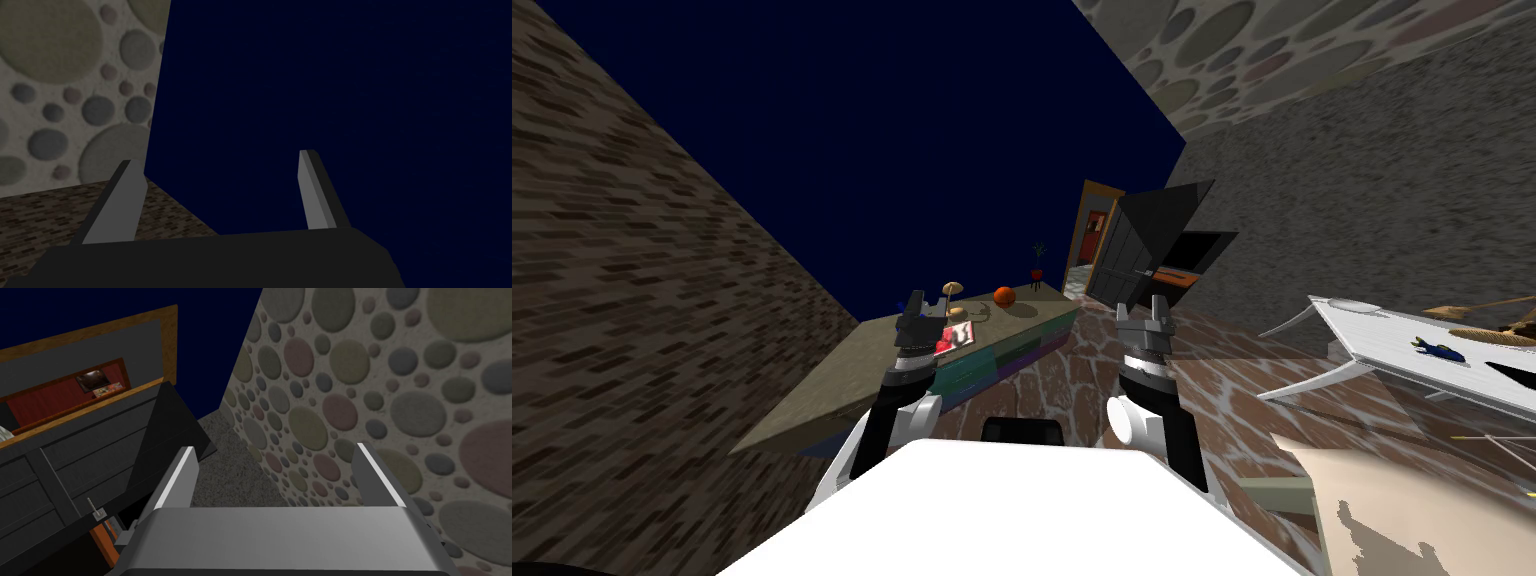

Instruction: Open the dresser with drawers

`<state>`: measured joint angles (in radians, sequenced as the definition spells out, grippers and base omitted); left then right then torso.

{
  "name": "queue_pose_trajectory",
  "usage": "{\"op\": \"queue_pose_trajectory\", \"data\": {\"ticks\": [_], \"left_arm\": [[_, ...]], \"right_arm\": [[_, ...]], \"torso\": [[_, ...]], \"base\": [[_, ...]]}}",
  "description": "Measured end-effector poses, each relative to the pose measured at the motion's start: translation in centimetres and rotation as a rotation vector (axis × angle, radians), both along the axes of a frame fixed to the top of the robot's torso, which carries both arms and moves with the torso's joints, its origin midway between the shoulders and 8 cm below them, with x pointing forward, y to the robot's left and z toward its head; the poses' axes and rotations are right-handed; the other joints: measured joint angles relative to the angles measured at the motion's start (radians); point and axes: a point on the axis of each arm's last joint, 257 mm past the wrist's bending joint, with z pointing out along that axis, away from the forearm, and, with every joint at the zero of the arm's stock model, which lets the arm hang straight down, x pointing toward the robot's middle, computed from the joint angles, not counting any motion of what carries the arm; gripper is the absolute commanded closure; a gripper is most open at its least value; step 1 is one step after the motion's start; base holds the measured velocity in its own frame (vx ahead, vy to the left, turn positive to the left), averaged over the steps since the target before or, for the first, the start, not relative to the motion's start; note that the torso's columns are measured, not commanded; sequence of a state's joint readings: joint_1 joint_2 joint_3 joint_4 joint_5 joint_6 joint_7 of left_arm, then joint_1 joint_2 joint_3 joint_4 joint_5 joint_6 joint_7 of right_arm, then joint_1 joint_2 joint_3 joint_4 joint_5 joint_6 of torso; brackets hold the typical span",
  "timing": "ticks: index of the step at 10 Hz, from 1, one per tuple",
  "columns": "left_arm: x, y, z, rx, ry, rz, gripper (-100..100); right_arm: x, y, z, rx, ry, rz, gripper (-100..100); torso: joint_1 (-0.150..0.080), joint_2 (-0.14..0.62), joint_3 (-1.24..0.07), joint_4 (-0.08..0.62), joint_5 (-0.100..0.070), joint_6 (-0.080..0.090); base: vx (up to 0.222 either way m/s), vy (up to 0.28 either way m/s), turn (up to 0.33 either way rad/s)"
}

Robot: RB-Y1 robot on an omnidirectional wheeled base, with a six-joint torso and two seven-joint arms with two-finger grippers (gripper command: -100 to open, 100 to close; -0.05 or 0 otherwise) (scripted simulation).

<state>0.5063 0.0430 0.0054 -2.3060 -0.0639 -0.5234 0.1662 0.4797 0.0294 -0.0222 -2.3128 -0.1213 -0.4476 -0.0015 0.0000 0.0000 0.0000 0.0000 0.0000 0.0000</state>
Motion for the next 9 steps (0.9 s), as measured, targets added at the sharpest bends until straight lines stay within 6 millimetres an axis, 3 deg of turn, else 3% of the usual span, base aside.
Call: {"op": "queue_pose_trajectory", "data": {"ticks": [2,9], "left_arm": [[0.00,0.00,0.00,0.000,0.000,0.000,0],[-0.01,0.00,0.02,0.000,0.000,0.000,0]], "right_arm": [[0.00,0.00,0.00,0.000,0.000,0.000,0],[-0.01,0.00,0.02,0.000,0.000,0.000,0]], "torso": [[0.000,0.104,-0.209,0.105,0.000,0.000],[0.000,0.618,-1.234,0.617,0.000,0.000]], "base": [[0.000,0.000,0.000],[0.000,0.000,0.000]]}}
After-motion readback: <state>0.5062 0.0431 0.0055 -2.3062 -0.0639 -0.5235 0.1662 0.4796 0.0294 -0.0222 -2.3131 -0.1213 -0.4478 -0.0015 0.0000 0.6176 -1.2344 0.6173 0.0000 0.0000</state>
